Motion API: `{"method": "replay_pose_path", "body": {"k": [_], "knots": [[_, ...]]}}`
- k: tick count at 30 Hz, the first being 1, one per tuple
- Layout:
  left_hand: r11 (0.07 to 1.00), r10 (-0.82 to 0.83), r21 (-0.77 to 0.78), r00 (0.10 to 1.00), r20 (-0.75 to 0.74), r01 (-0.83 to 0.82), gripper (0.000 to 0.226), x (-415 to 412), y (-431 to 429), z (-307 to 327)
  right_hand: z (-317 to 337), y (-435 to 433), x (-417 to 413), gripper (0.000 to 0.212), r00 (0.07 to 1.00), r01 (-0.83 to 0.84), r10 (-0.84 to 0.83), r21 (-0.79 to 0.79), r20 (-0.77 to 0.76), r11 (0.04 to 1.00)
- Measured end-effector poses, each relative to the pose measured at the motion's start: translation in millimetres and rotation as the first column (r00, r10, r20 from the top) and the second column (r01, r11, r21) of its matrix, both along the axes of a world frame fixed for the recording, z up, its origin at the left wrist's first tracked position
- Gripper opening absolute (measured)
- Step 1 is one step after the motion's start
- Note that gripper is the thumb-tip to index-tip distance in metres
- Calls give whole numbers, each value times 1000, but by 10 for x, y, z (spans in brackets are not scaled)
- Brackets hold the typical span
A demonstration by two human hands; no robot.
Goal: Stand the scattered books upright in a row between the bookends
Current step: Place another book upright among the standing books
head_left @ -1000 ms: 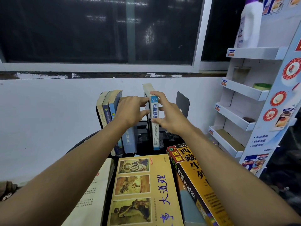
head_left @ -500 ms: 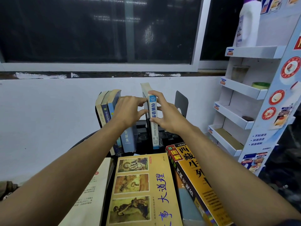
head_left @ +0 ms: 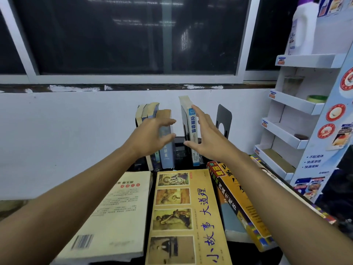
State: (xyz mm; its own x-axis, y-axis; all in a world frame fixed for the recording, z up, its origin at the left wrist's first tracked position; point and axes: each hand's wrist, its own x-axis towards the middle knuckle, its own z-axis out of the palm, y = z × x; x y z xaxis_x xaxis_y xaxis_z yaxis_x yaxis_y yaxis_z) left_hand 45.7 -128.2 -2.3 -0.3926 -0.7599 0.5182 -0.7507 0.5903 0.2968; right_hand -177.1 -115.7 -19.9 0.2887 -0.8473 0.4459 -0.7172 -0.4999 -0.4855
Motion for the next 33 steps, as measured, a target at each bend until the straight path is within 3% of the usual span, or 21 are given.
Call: {"method": "replay_pose_path", "body": {"k": [4,8,13,17,23,33], "knots": [[998,46,44,998,-45,-44,53,309,382,-123,-57,278,184,84,996,-5,4,-14,-88,1000],[986,81,151,995,-65,-70,57,629,725,-291,-134,531,446,73,977,-79,99,114,-188,990],[956,171,238,985,26,-173,62,1013,1034,-496,-312,726,770,66,967,-105,157,247,-201,963],[913,190,355,980,66,-201,66,1285,1163,-655,-477,845,969,72,961,-92,174,343,-216,935],[840,266,454,955,132,-297,94,1528,1208,-900,-682,919,1139,86,955,-52,164,404,-248,913],[813,306,514,952,20,-272,81,1469,1268,-907,-657,914,1256,96,998,-38,56,492,-22,870]]}}
